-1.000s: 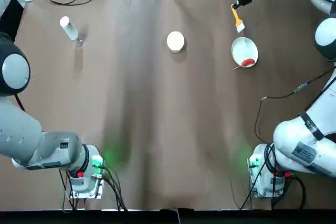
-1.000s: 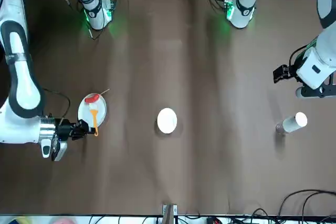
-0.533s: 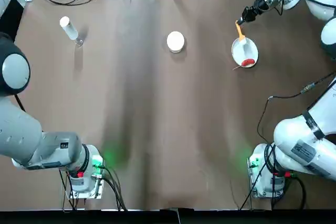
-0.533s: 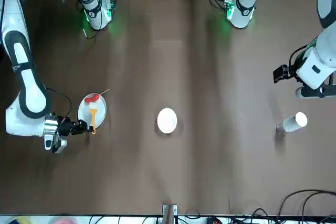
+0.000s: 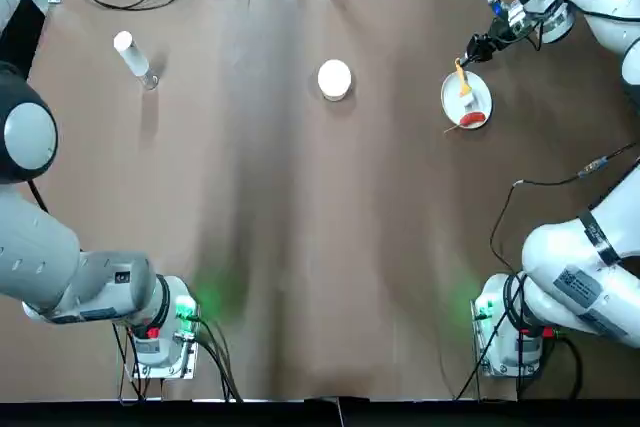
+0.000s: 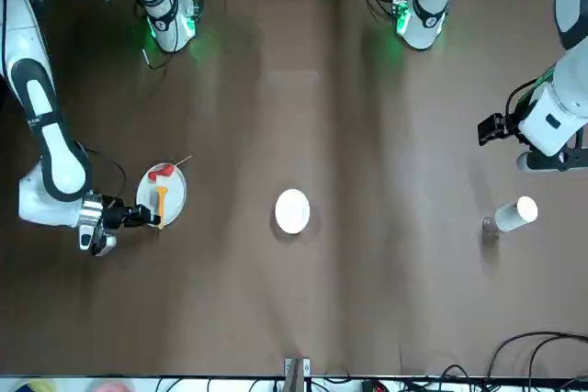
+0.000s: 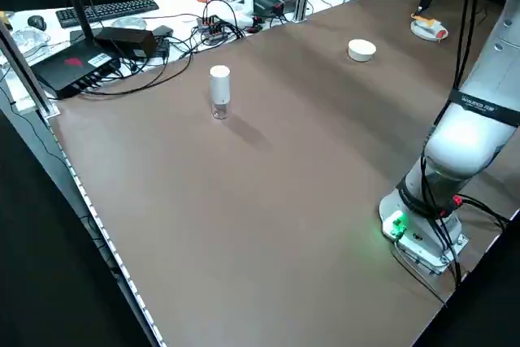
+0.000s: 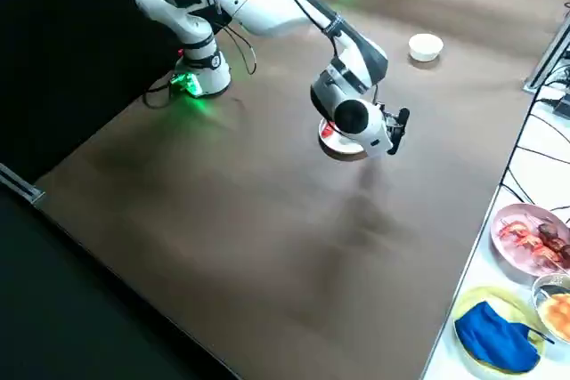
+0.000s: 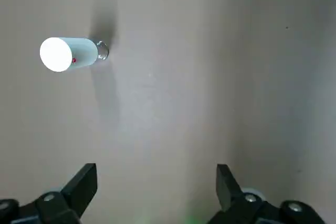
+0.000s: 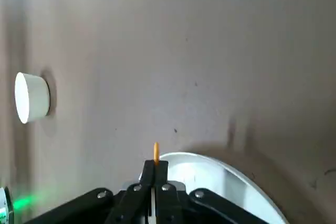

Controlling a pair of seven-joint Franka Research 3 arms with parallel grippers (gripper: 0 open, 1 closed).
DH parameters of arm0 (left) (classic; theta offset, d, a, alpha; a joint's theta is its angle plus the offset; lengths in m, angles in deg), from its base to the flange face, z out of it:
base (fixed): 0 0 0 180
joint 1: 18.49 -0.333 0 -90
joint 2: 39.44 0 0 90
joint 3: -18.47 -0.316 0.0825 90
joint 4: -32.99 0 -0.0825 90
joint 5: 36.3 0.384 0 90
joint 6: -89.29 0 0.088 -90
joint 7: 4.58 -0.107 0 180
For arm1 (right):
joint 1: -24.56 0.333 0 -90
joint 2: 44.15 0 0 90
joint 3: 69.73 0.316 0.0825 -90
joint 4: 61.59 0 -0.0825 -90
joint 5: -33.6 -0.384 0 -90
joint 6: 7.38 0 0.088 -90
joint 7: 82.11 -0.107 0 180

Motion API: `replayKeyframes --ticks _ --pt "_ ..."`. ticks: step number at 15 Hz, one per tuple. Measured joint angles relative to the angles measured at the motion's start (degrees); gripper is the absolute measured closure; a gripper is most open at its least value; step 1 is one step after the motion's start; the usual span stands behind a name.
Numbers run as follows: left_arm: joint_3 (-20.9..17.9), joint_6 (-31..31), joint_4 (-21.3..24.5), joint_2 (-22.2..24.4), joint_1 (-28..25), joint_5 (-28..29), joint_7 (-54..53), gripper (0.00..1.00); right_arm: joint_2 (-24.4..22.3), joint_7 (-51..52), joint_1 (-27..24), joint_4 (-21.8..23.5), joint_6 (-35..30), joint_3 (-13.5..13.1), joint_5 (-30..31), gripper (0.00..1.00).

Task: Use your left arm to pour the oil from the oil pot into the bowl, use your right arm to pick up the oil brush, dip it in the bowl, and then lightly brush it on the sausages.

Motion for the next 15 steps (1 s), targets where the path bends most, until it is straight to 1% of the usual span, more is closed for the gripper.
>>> replayKeyframes --ticks 4,5,9,11,15 --pt "0.02 0.0 0.0 0.0 0.1 0.0 0.0 0.0 0.0 3.62 -1.69 2.4 0.17 -0.16 0.0 0.96" --pt "0.01 0.0 -0.01 0.0 0.04 0.0 0.0 0.0 0.0 6.27 -3.11 3.06 0.18 -0.2 0.0 0.96" --pt "0.0 0.0 -0.22 0.01 -0.06 0.0 0.0 0.0 0.0 13.43 -6.85 3.11 0.14 -0.19 -0.02 0.96" --pt "-0.02 0.0 -0.38 0.01 -0.1 0.0 0.0 0.0 -0.03 15.29 -8.24 2.81 0.2 -0.18 -0.02 0.96" --pt "-0.04 0.0 -0.4 -0.18 -0.44 0.0 0.02 0.0 -0.34 17.12 -8.52 1.9 0.27 0.33 -0.02 0.96"
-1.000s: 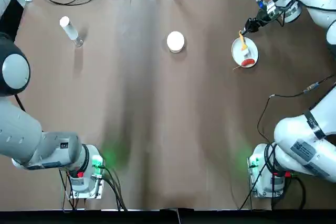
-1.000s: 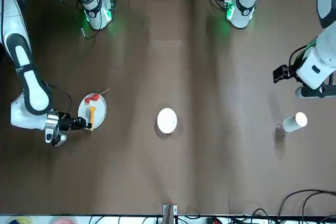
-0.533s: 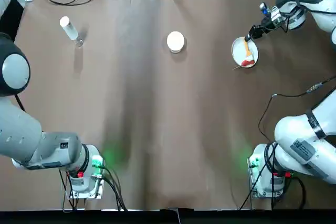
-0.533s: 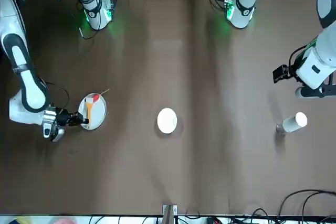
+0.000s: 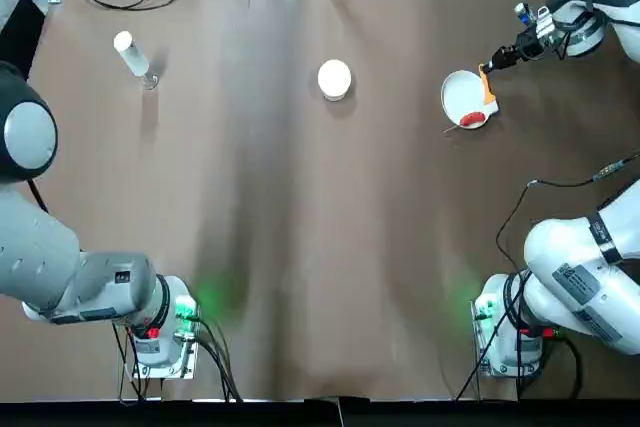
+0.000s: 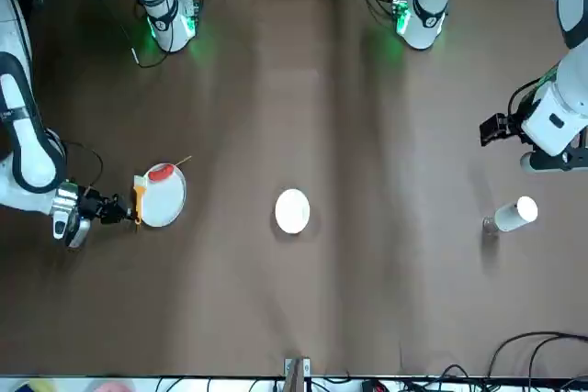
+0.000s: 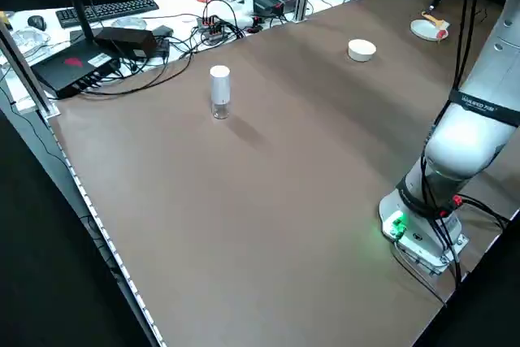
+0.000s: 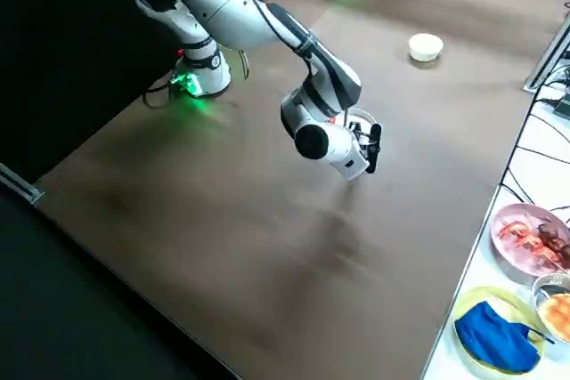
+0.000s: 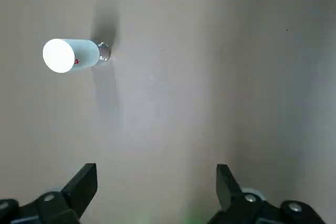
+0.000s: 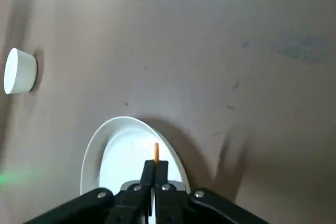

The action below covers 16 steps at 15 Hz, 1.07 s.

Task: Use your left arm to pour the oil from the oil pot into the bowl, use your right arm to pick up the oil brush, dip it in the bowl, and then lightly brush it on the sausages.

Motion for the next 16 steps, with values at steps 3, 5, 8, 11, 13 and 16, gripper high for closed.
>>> replayKeyframes --ticks 3,5,8,11,13,16 --pt "-0.01 0.15 -0.05 -0.33 -1.66 0.0 0.02 0.0 0.01 0.42 1.4 1.19 -0.12 0.32 0.0 0.96" --pt "0.0 0.23 -0.19 -0.45 -2.17 0.0 0.02 0.0 0.05 0.65 2.6 2.46 -0.09 0.33 0.0 0.96" --pt "0.0 0.29 -0.31 -0.47 -2.39 0.0 0.02 0.0 0.06 0.66 4.33 3.34 -0.17 0.39 0.0 0.96" --pt "0.0 0.29 -0.37 -0.47 -2.41 0.0 0.02 0.0 0.02 0.59 6.13 3.35 -0.43 0.66 0.0 0.96" --pt "0.03 0.29 -0.37 -0.52 -2.38 0.0 0.02 0.0 -0.04 0.59 7.06 3.05 -0.5 0.91 0.0 0.96" --pt "0.08 1.53 -0.34 -2.26 -2.11 0.0 0.02 0.0 -0.22 0.58 8.23 0.62 -0.5 1.03 -0.02 0.96"
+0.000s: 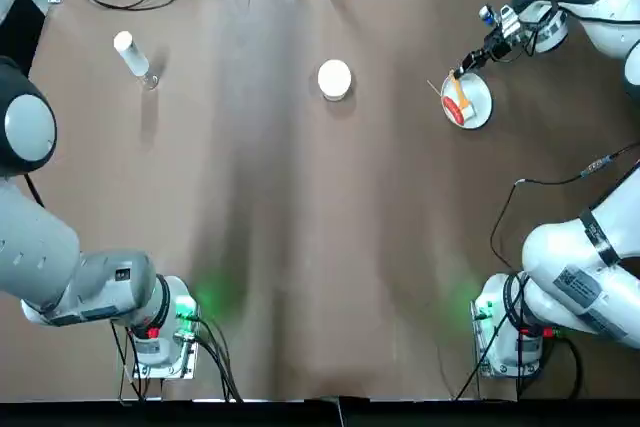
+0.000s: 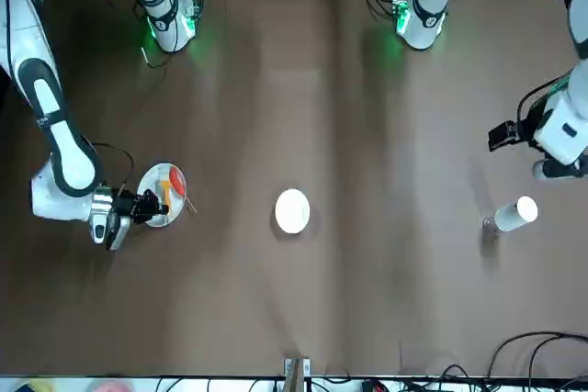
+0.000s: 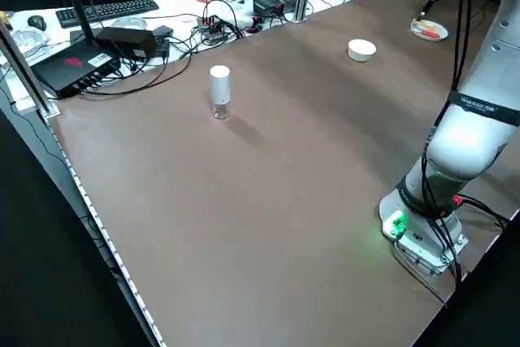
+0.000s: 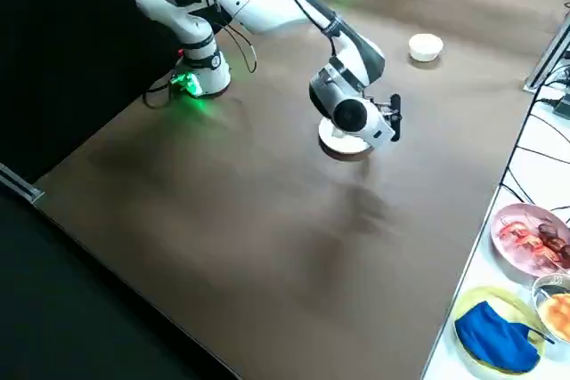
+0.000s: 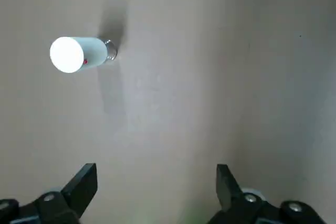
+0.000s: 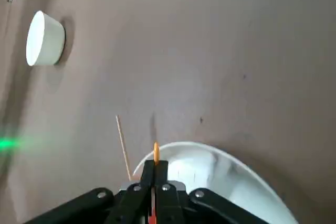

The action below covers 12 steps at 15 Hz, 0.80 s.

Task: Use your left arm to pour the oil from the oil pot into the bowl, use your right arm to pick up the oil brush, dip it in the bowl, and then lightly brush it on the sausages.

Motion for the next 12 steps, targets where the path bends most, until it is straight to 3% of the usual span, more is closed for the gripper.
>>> replayKeyframes --ticks 6,12 --pt "-0.06 2.16 -0.06 -2.45 -1.61 0.01 -0.31 0.0 -0.02 -0.03 1.38 -1.92 0.8 0.16 -2.4 0.96" --pt "1.04 2.15 -0.07 -3.27 1.46 0.0 -0.03 0.0 0.02 -0.31 5.03 -1.71 4.07 0.15 -7.38 0.96"
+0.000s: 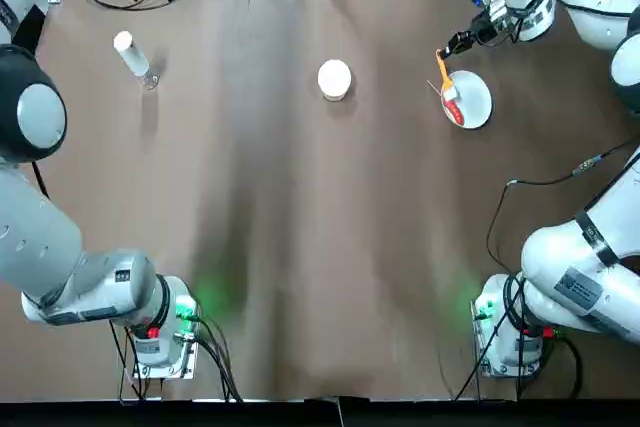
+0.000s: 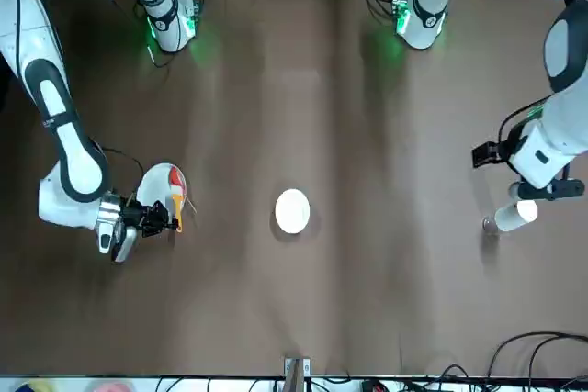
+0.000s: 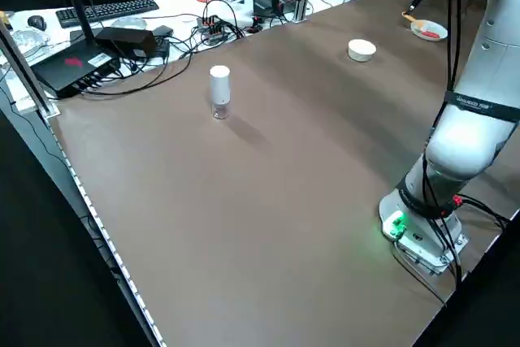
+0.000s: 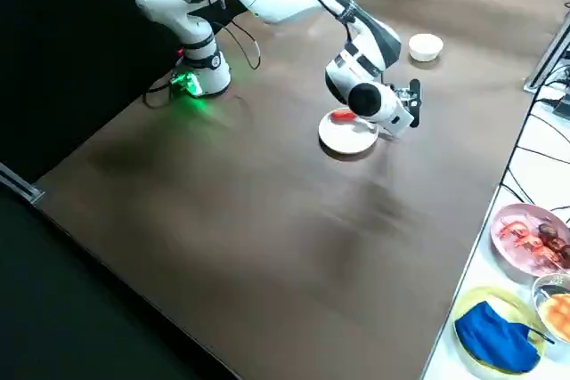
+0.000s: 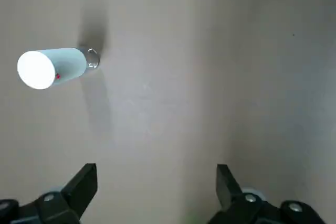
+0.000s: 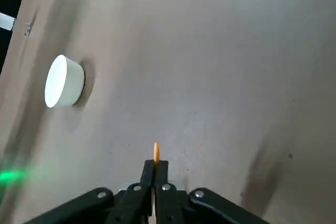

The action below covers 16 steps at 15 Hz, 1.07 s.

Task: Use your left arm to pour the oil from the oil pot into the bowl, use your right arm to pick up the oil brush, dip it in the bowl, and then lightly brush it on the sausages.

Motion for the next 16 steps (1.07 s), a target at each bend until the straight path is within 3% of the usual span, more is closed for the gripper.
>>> replayKeyframes --ticks 6,10,11,12,13,16 --pt "-0.1 -0.01 -0.71 0.21 1.13 0.02 0.33 0.0 0.0 -0.94 -0.01 -0.07 0.04 -0.15 -3.02 0.96" --pt "0.1 -0.07 -1.95 4.44 0.88 0.02 0.33 0.0 -0.05 -1.45 1.91 -0.87 2.78 3.07 -16.08 0.96" --pt "0.25 -0.14 -2.23 6.55 1.19 0.02 0.33 0.0 -0.08 -3.47 3.93 -1.1 5.64 3.58 -17.56 0.96" --pt "1.78 -1.69 -2.35 11.28 1.37 0.02 0.32 0.0 -0.06 -10.08 9.5 -1.5 13.85 3.99 -18.64 0.96" --pt "3.04 -3.17 -2.24 13.31 1.39 0.02 0.33 0.0 -0.06 -13.68 12.65 -1.89 18.05 4.08 -18.95 0.96" --pt "4.9 -5.14 -0.56 14.85 1.74 0.05 0.52 0.0 -0.06 -24.02 21.58 -3.51 29.14 4.07 -19.5 0.96"
